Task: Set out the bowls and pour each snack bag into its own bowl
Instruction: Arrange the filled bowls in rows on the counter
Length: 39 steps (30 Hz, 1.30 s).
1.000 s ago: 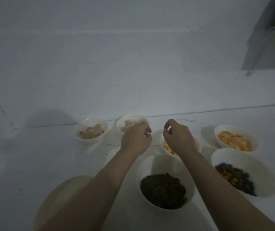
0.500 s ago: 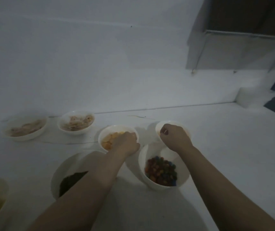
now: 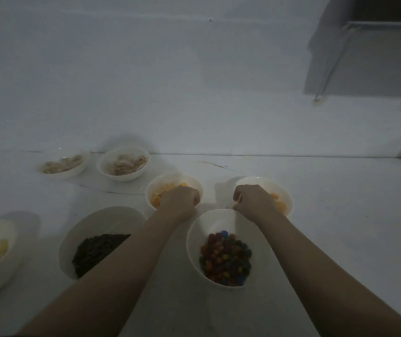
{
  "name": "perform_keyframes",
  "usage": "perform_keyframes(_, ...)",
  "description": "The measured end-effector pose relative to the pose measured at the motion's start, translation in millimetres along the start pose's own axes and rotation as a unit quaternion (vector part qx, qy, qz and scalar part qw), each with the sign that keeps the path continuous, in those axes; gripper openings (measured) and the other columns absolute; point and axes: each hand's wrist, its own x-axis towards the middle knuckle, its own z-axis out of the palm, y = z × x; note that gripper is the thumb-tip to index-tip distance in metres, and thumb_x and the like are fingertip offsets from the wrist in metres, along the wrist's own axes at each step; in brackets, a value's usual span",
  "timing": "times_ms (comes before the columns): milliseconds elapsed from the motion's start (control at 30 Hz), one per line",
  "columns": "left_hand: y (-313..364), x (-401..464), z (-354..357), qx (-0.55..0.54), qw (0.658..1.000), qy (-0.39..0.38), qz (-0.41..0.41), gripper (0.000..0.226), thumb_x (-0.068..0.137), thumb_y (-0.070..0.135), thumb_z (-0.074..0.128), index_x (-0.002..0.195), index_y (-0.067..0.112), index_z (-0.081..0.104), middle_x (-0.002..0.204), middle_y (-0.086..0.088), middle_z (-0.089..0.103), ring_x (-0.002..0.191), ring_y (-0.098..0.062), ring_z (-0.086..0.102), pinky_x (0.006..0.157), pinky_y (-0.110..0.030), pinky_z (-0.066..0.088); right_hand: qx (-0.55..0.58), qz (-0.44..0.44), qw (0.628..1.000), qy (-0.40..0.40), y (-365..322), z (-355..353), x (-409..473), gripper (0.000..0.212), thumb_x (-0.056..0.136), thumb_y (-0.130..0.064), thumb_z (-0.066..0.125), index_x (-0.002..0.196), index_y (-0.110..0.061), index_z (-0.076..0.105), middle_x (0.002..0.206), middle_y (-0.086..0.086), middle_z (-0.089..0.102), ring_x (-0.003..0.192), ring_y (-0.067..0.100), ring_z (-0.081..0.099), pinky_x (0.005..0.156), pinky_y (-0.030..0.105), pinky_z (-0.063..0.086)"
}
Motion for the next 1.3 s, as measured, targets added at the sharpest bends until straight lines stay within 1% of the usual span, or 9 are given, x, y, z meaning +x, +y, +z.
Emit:
perform_keyframes(167, -2, 29, 5, 0.016, 1.000, 0.022, -0.005, 0.019, 0.087, 0.012, 0.054, 0.095, 0.026, 0.065, 0.107, 0.002, 0.061, 0.098, -0.024, 0.058, 0.087, -0.041, 0.048, -0.046, -0.022, 0.998, 0.030, 5, 14, 17, 0.033, 0.096, -0.008, 0.051, 0.124, -0.026, 0.054, 0.116, 0.003, 0.064, 0.099, 0.022, 0.061, 0.076, 0.034, 0.054)
perform_keyframes(267, -2, 53, 8, 0.002, 0.999, 0.040, -0.008, 0.024, 0.088, 0.013, 0.054, 0.102, 0.028, 0.067, 0.111, 0.003, 0.063, 0.100, -0.024, 0.058, 0.091, -0.045, 0.047, -0.038, -0.015, 0.997, 0.058, 13, 17, 33, 0.044, 0.096, -0.004, 0.051, 0.133, -0.029, 0.049, 0.115, 0.001, 0.065, 0.104, 0.022, 0.059, 0.065, 0.032, 0.045)
perform_keyframes(400, 1, 84, 10, -0.009, 0.997, 0.073, -0.008, 0.028, 0.089, 0.014, 0.054, 0.109, 0.028, 0.069, 0.117, 0.002, 0.064, 0.111, -0.025, 0.055, 0.099, -0.047, 0.041, -0.032, 0.004, 0.995, 0.096, 23, 17, 52, 0.047, 0.097, -0.003, 0.051, 0.137, -0.028, 0.047, 0.110, 0.005, 0.063, 0.105, 0.024, 0.058, 0.059, 0.032, 0.040)
perform_keyframes(533, -2, 111, 10, -0.029, 0.996, 0.079, -0.003, 0.034, 0.089, 0.014, 0.054, 0.116, 0.032, 0.067, 0.124, 0.003, 0.064, 0.122, -0.024, 0.052, 0.102, -0.047, 0.040, -0.020, 0.005, 0.992, 0.127, 32, 15, 74, 0.041, 0.099, -0.006, 0.050, 0.135, -0.026, 0.053, 0.108, 0.007, 0.065, 0.109, 0.026, 0.056, 0.062, 0.031, 0.040)
perform_keyframes(733, -4, 126, 7, -0.027, 0.996, 0.086, -0.005, 0.035, 0.089, 0.013, 0.052, 0.114, 0.032, 0.068, 0.116, 0.001, 0.066, 0.109, -0.027, 0.058, 0.095, -0.044, 0.045, 0.000, -0.026, 0.988, 0.151, 38, 12, 96, 0.036, 0.101, -0.009, 0.051, 0.131, -0.025, 0.062, 0.114, 0.012, 0.067, 0.101, 0.032, 0.059, 0.078, 0.037, 0.050)
perform_keyframes(833, -3, 124, 9, -0.016, 0.995, 0.096, -0.006, 0.034, 0.087, 0.014, 0.052, 0.111, 0.032, 0.068, 0.115, 0.001, 0.066, 0.110, -0.028, 0.057, 0.097, -0.047, 0.043, 0.025, -0.003, 0.989, 0.146, 41, 15, 100, 0.039, 0.100, -0.013, 0.052, 0.131, -0.036, 0.062, 0.121, 0.013, 0.057, 0.095, 0.036, 0.060, 0.078, 0.039, 0.054)
perform_keyframes(967, 0, 111, 6, -0.004, 0.993, 0.113, -0.023, 0.039, 0.090, 0.028, 0.055, 0.129, 0.034, 0.057, 0.131, 0.006, 0.058, 0.121, -0.024, 0.051, 0.100, -0.043, 0.040, 0.027, 0.017, 0.991, 0.126, 43, 11, 93, 0.042, 0.102, -0.016, 0.047, 0.134, -0.040, 0.059, 0.123, 0.013, 0.054, 0.102, 0.038, 0.058, 0.088, 0.042, 0.053)
perform_keyframes(1067, 4, 91, -1, -0.031, 0.990, 0.123, -0.054, 0.042, 0.091, 0.036, 0.054, 0.132, 0.032, 0.051, 0.138, 0.007, 0.052, 0.127, -0.023, 0.045, 0.100, -0.044, 0.035, 0.029, -0.006, 0.992, 0.123, 42, 7, 80, 0.045, 0.101, -0.009, 0.045, 0.137, -0.031, 0.058, 0.126, 0.012, 0.062, 0.114, 0.037, 0.054, 0.097, 0.044, 0.047)
perform_keyframes(1300, 5, 15, -19, -0.084, 0.979, 0.150, -0.112, 0.028, 0.091, 0.036, 0.050, 0.117, 0.030, 0.059, 0.121, 0.003, 0.055, 0.114, -0.024, 0.051, 0.098, -0.043, 0.040, 0.170, -0.065, 0.975, 0.127, 4, -7, 29, 0.028, 0.097, -0.014, 0.051, 0.113, -0.021, 0.073, 0.116, -0.002, 0.072, 0.121, 0.026, 0.052, 0.089, 0.041, 0.052)
